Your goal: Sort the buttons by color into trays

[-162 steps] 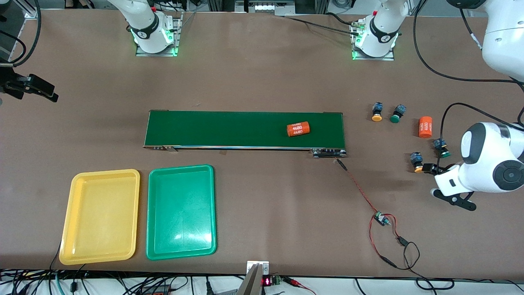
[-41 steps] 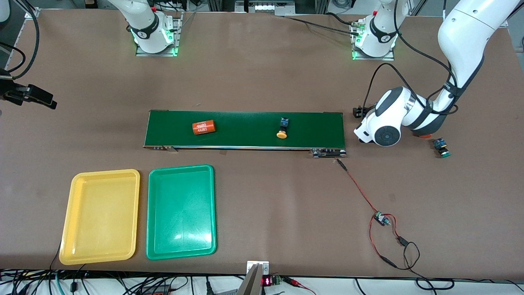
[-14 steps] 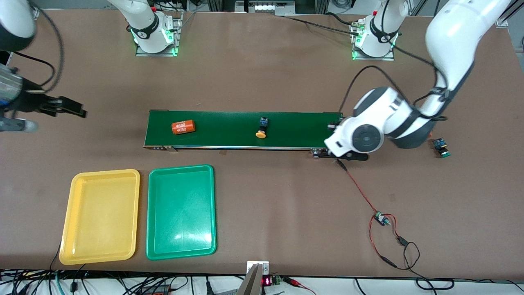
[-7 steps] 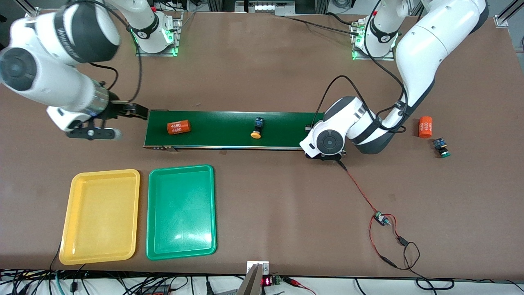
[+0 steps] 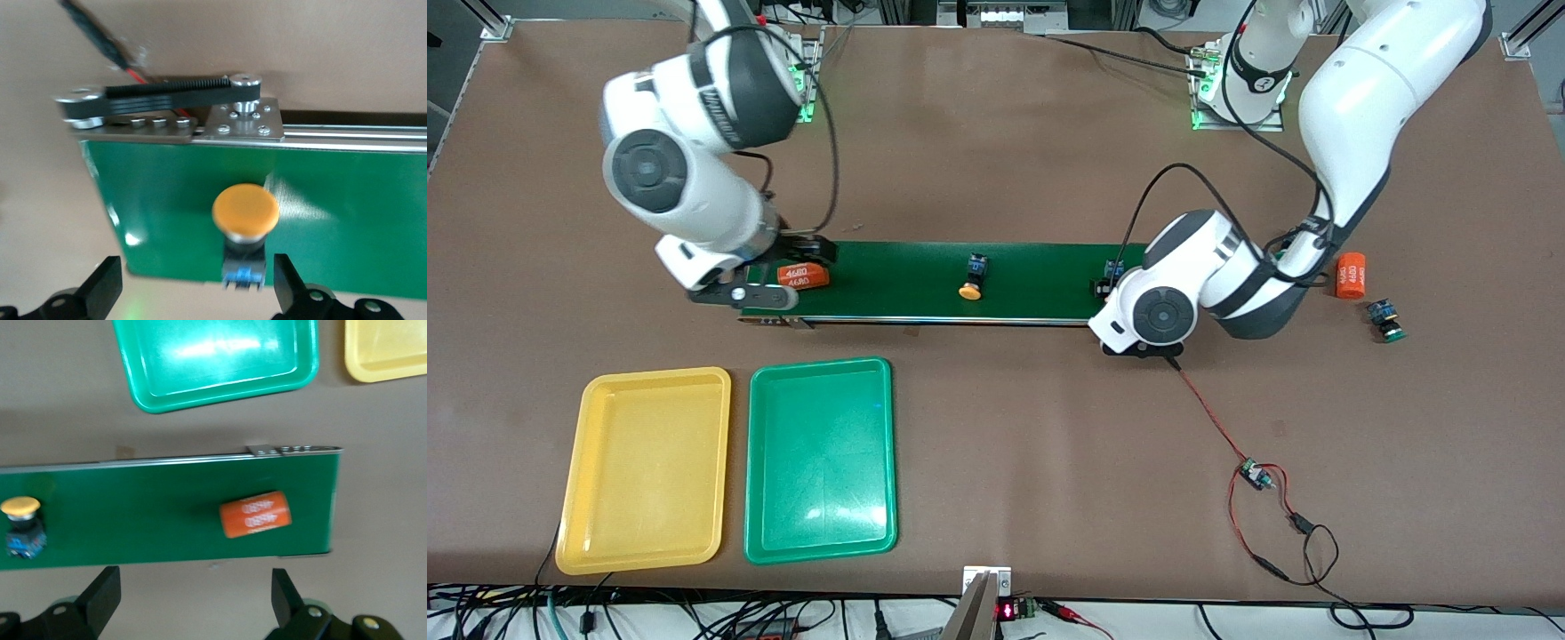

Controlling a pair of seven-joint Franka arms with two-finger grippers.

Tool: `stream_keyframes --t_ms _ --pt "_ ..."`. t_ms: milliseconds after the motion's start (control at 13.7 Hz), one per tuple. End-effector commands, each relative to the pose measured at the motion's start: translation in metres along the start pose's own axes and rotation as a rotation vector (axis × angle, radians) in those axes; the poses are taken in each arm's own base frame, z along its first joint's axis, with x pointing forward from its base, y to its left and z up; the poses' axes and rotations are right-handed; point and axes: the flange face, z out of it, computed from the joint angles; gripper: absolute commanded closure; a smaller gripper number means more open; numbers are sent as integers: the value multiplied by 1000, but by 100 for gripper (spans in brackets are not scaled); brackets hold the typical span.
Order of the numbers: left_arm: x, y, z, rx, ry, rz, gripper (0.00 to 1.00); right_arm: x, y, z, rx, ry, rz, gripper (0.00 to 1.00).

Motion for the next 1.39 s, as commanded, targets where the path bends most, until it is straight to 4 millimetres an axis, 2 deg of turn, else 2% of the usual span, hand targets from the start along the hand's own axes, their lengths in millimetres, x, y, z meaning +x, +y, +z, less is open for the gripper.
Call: stream_keyframes --t_ms 0,146,219,366,512,658,731,878,951,1170,1243,1316 --pt "-2 -31 -69 -21 21 -49 0 -7 -47 22 9 27 78 0" --pt "14 -85 -101 -53 41 -115 0 -15 -81 46 21 35 120 0" --pt "23 -110 -103 -49 50 -126 0 -22 -100 57 25 45 124 0" --pt "36 -144 -102 5 85 -95 0 -34 -128 78 23 57 104 0" --pt "49 -186 -101 86 122 -33 0 -39 -145 94 30 70 98 0" --pt "62 -233 -93 105 115 -42 0 -49 -167 116 61 48 122 0" --pt "65 -250 -83 106 90 -10 0 -50 -173 126 62 50 117 0" --pt "67 -297 -49 114 -9 67 0 -45 -175 147 52 52 111 0" --pt "62 -307 -28 126 -89 101 0 -43 -174 153 42 53 98 0" --pt "47 -321 42 159 -256 133 0 -42 -174 162 26 51 66 0" --pt "46 -337 57 158 -272 125 0 -40 -172 165 20 48 37 5" --pt "42 -349 75 136 -285 124 0 -39 -171 167 17 46 25 22"
